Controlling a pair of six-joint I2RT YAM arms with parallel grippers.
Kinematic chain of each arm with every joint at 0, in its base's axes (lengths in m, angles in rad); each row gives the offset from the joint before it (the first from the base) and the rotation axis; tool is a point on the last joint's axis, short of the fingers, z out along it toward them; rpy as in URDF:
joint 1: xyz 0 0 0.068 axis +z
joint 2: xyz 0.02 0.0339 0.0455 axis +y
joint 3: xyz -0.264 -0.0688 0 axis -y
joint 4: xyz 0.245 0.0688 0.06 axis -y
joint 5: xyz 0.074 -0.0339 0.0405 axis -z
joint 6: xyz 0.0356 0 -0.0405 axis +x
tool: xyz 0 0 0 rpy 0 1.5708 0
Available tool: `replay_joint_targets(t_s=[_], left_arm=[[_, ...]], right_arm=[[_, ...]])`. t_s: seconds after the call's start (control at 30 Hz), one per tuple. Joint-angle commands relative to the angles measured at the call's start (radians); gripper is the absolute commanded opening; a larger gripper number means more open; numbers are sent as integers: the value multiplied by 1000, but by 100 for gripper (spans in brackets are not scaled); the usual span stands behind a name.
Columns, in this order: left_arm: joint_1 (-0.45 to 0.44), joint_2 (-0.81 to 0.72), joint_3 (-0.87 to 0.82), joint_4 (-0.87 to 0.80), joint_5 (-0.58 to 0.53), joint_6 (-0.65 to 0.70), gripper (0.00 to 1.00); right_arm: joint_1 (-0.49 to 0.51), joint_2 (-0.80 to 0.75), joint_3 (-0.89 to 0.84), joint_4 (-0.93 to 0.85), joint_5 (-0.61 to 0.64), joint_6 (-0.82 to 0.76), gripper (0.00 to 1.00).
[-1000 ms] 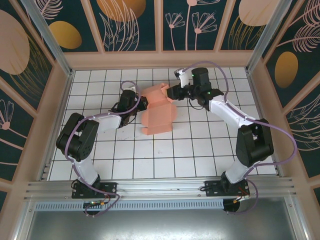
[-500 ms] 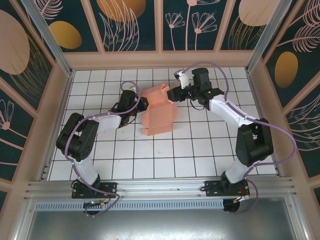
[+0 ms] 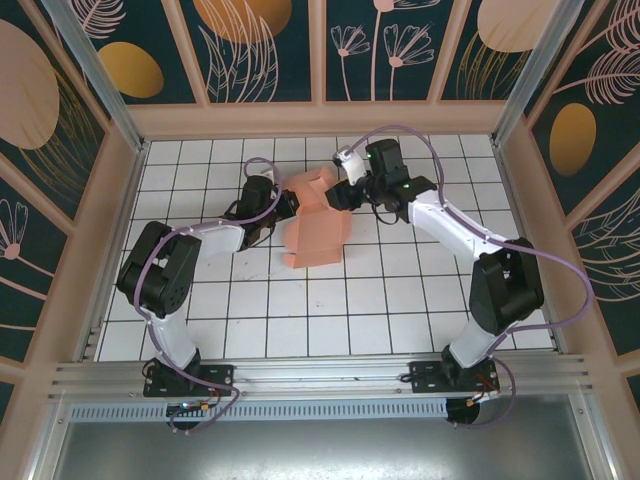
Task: Fold the paper box
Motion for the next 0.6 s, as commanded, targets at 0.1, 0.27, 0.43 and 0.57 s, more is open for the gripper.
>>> replay_joint_targets(t_s=[0.1,0.27,0.43,0.57], left_arm=[[1,16,37,-2,28,-15,0],[1,14,37,-4,30,-13,0],[2,11,36,-6,34,-13,0],[2,5,33,-6,37,-13,0]], right_arm=[[90,-7,18,56,327,-20,35],[112,-3,10,79,375,-30,24],[130,22,10,84,418,-31,25],[153,47,22,98,510,-26,25]])
